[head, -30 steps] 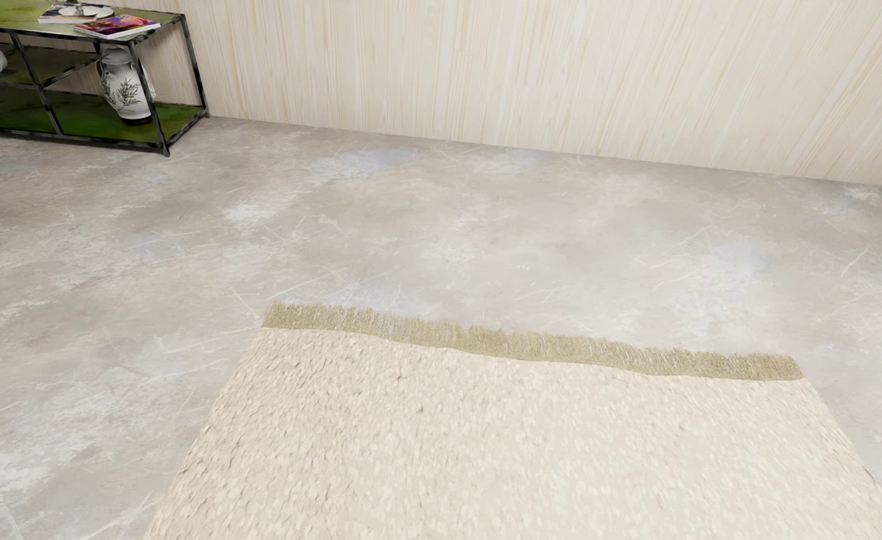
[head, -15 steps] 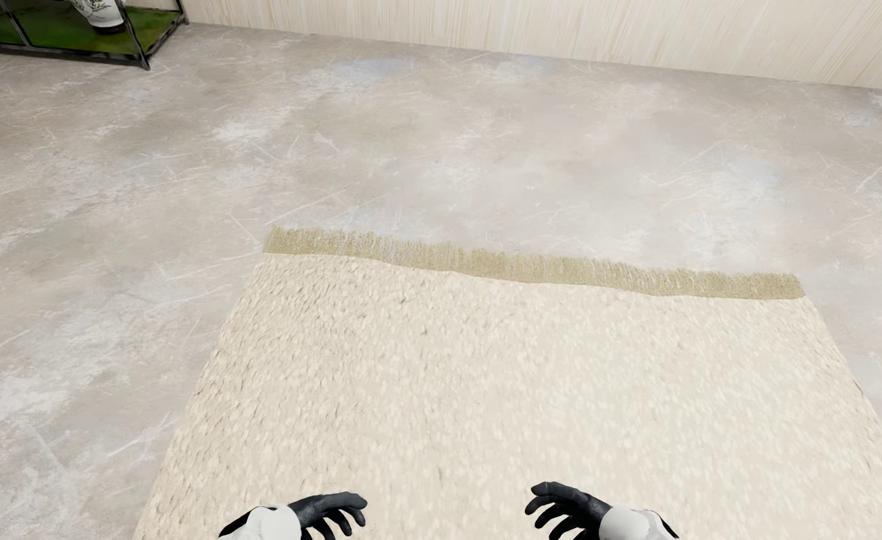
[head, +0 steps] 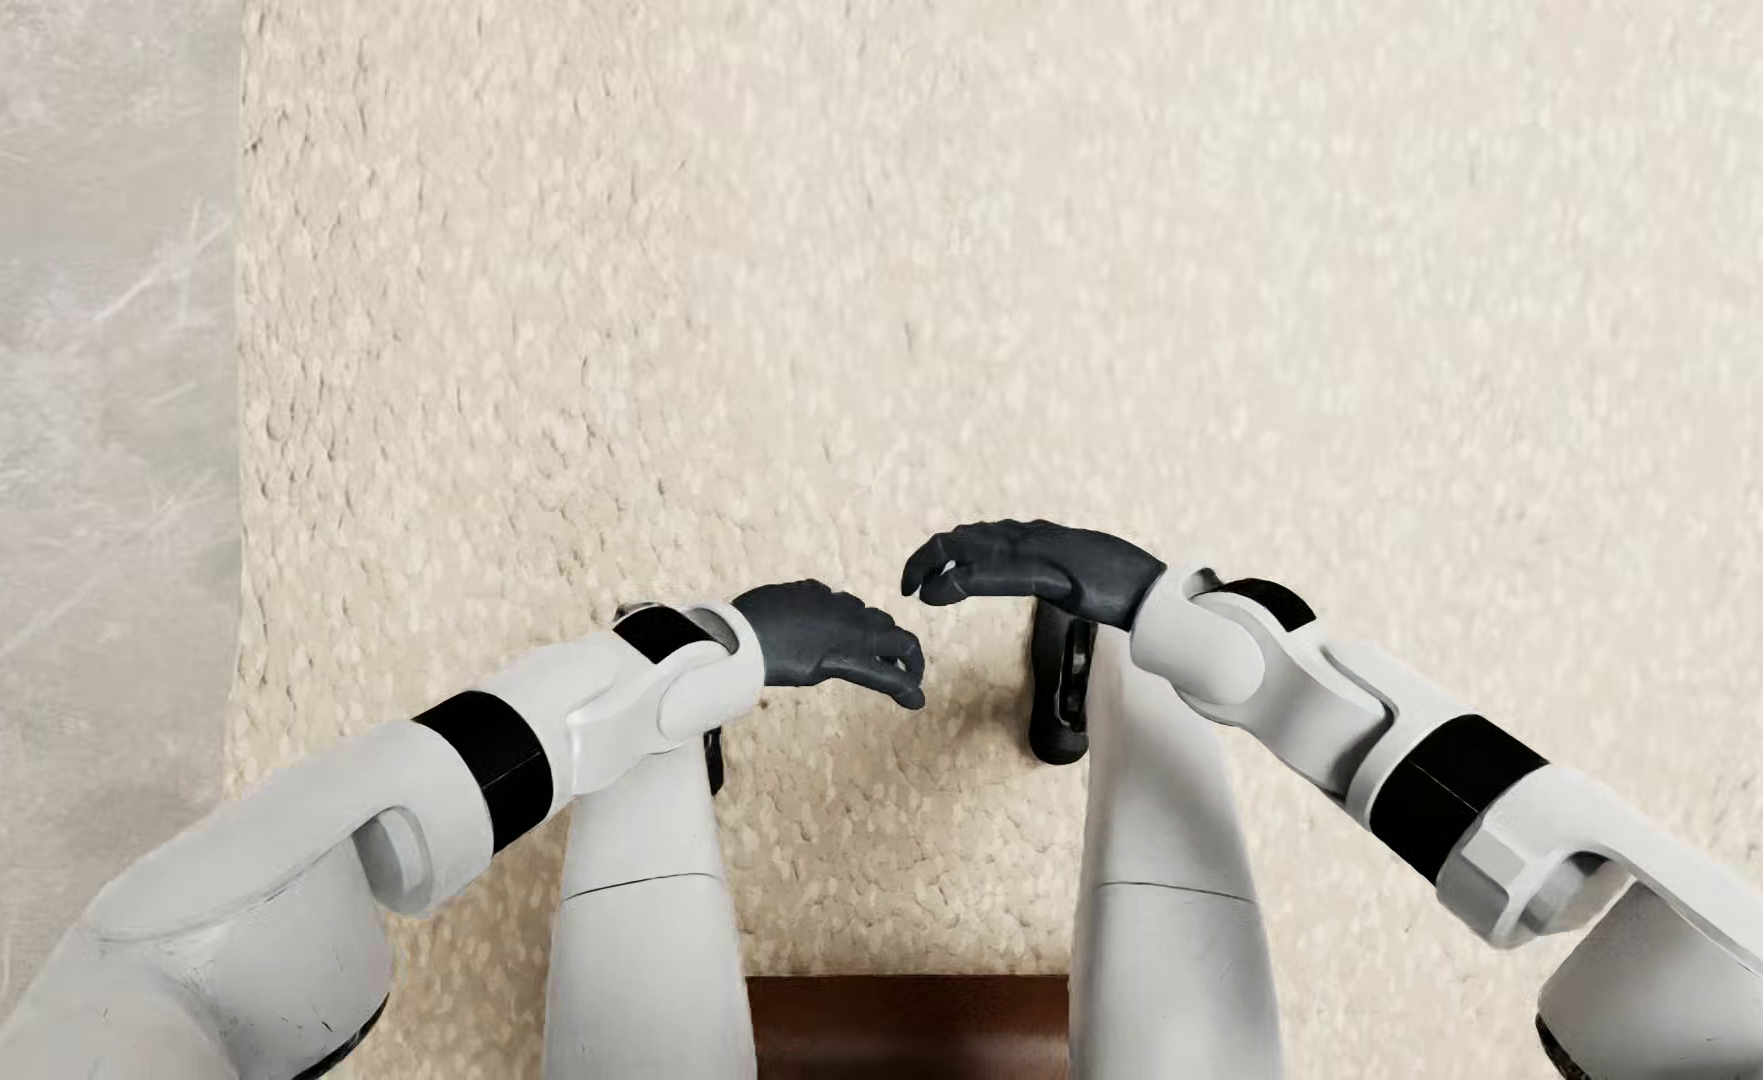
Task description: Sit on the chair
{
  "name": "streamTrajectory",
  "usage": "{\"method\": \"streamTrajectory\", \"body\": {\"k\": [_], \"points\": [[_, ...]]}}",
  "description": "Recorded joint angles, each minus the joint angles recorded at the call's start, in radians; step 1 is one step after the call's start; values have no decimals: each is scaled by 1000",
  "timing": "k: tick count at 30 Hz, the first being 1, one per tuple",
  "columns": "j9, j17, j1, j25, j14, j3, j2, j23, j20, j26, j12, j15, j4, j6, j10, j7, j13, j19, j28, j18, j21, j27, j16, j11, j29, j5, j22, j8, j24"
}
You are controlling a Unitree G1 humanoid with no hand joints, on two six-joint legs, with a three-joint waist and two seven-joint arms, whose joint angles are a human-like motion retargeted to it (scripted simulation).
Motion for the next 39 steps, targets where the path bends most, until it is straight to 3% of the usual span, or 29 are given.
{"method": "streamTrajectory", "body": {"k": [2,7,10,14,17,20,23,26,28,30,32,33,34,35,36,38,39], "points": [[55,-84,-124,42,-41,-4,-132,-128,-62,-17,-97,-32,12,-1,138,-30,-72,22,133,-12,34,-31,84,132,-90,-10,-124,25,-25],[144,-318,-403,191,-142,-3,-418,-457,-223,-38,-312,-105,29,4,489,-110,-170,85,423,-30,61,-86,342,469,-313,-42,-502,80,-148],[181,-420,-526,240,-191,-2,-544,-606,-252,-54,-377,-134,33,8,671,-150,-190,104,529,-40,41,-121,456,645,-399,-54,-652,112,-187],[199,-468,-601,262,-217,-5,-618,-700,-233,-51,-383,-147,37,9,834,-184,-156,94,567,-49,-25,-126,534,809,-425,-59,-740,138,-206],[186,-431,-593,239,-202,-7,-596,-676,-125,-29,-282,-142,36,12,899,-196,-101,74,519,-43,-79,-103,522,877,-376,-52,-713,138,-188],[159,-368,-546,199,-180,-10,-545,-599,19,-11,-150,-124,36,9,939,-203,-50,51,433,-40,-119,-69,459,923,-291,-48,-636,138,-164],[121,-270,-436,139,-145,-8,-437,-467,217,-5,44,-91,43,11,927,-187,78,36,326,-37,-197,-48,329,911,-208,-58,-480,131,-126],[86,-148,-362,95,-112,-2,-348,-360,419,21,223,-61,30,27,915,-183,232,29,302,-16,-339,-20,158,893,-172,-61,-318,122,-114],[59,-52,-313,98,-97,0,-302,-269,543,48,325,-45,21,29,901,-175,325,15,368,-4,-418,-12,42,878,-228,-55,-219,118,-157],[30,38,-272,135,-90,-2,-271,-180,640,97,412,-40,7,25,894,-168,403,0,444,8,-490,22,-58,877,-309,-53,-142,118,-242],[-1,118,-229,226,-97,-4,-243,-62,703,122,477,-47,1,15,892,-158,458,-24,412,21,-530,58,-108,883,-353,-47,-49,116,-359],[-21,148,-216,253,-94,-4,-232,12,725,122,508,-55,-2,12,894,-158,481,-34,396,21,-548,53,-114,887,-374,-44,14,115,-372],[-38,168,-204,259,-94,-6,-227,91,738,150,530,-54,-9,9,894,-157,495,-38,357,26,-561,74,-111,894,-361,-41,85,118,-366],[-55,180,-192,266,-94,-7,-222,181,747,178,548,-57,-15,4,894,-156,503,-46,263,31,-566,109,-101,898,-317,-36,169,119,-372],[-69,182,-182,260,-96,-9,-217,281,754,199,567,-60,-20,2,894,-155,506,-54,149,35,-567,148,-89,902,-215,-32,253,120,-362],[-92,183,-168,147,-95,-12,-214,449,759,213,629,-62,-31,-1,893,-152,513,-71,-11,45,-540,185,-76,906,-36,-22,371,117,-266],[-101,186,-165,82,-95,-14,-214,508,774,194,668,-61,-35,1,893,-154,525,-74,-47,46,-528,173,-81,906,21,-18,408,117,-210]]}}
